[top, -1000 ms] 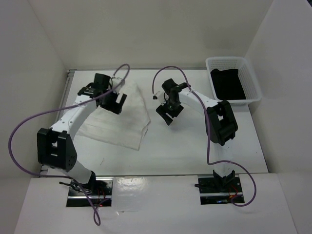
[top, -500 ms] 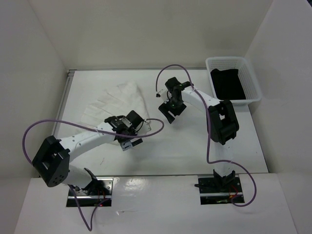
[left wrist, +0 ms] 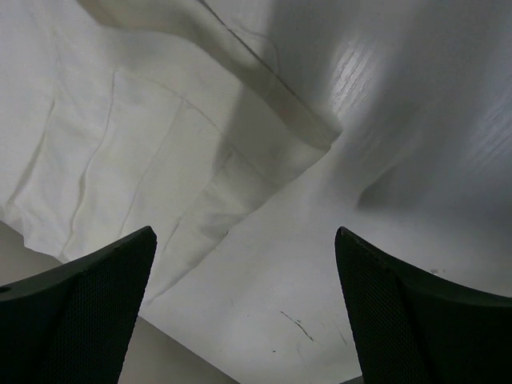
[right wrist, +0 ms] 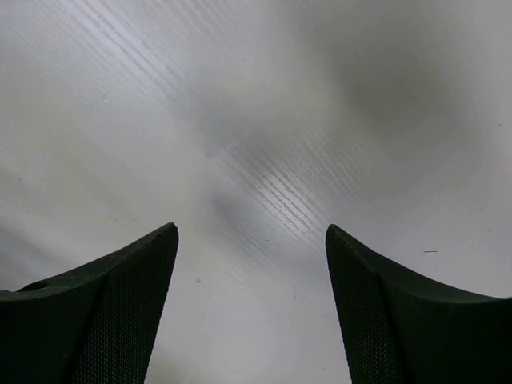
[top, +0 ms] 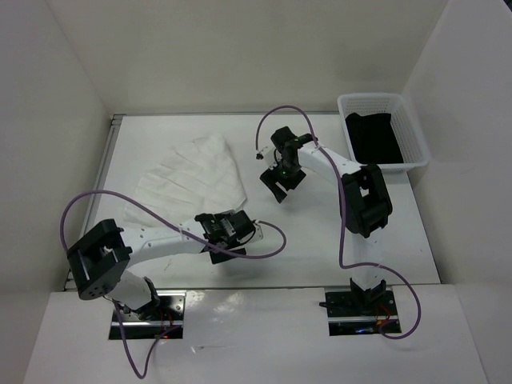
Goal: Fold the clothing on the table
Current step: Flatten the skirt out
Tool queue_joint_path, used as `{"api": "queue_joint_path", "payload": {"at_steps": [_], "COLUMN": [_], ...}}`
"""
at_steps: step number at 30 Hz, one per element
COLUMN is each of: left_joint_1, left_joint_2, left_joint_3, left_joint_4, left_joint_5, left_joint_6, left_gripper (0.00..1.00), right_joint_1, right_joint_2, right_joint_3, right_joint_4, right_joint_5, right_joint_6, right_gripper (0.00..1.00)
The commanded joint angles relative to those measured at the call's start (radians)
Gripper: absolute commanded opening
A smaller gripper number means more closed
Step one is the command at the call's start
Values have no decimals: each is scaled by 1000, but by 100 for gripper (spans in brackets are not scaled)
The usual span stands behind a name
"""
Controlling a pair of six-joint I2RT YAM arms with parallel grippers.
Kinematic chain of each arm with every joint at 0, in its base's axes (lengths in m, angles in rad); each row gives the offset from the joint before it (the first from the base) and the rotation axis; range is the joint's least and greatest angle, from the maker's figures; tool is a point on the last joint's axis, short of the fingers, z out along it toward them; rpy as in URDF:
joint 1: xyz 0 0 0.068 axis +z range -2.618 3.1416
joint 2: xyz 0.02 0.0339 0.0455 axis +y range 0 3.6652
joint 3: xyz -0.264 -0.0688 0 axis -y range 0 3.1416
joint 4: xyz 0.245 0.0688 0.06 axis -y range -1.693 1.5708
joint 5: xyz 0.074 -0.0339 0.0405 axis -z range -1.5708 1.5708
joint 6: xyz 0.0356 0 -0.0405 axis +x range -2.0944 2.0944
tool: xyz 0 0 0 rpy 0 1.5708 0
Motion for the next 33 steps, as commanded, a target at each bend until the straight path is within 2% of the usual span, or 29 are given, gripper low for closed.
{"api": "queue_joint_path", "payload": {"at_steps": [1, 11, 16, 17, 18, 21, 22, 23, 26, 31, 33], "left_joint_1": [-28, -37, -37, -37, -37, -22, 7, 24, 110, 244, 296], "left_joint_2": [28, 105, 139, 139, 139, 148, 160, 160, 173, 182, 191], "left_joint_3": [-19, -19, -40, -50, -50, -50, -38, -24, 67, 304, 445], "left_joint_4": [63, 158, 204, 213, 222, 242, 242, 242, 217, 114, 82], "left_joint_5": [-71, -91, -100, -100, -100, -100, -100, -91, -80, -8, 26], "left_joint_6": [-2, -2, 21, 21, 21, 21, 21, 21, 21, 30, 40], "left_gripper": [98, 94, 83, 80, 71, 54, 41, 35, 26, 23, 23], "right_joint_1": [-2, -2, -2, -2, -11, -11, -11, -11, -11, -20, -29], "right_joint_2": [-35, -45, -65, -65, -65, -65, -65, -65, -74, -83, -83], "right_joint_3": [10, 1, -21, -30, -30, -30, -30, -30, -30, -30, -30], "right_joint_4": [33, 44, 53, 53, 53, 53, 53, 53, 63, 63, 63], "right_joint_5": [3, 12, 23, 23, 23, 23, 23, 23, 32, 32, 32], "right_joint_6": [10, 10, 10, 10, 10, 10, 10, 10, 10, 19, 19], "right_gripper": [79, 79, 79, 79, 79, 79, 79, 79, 79, 79, 79]}}
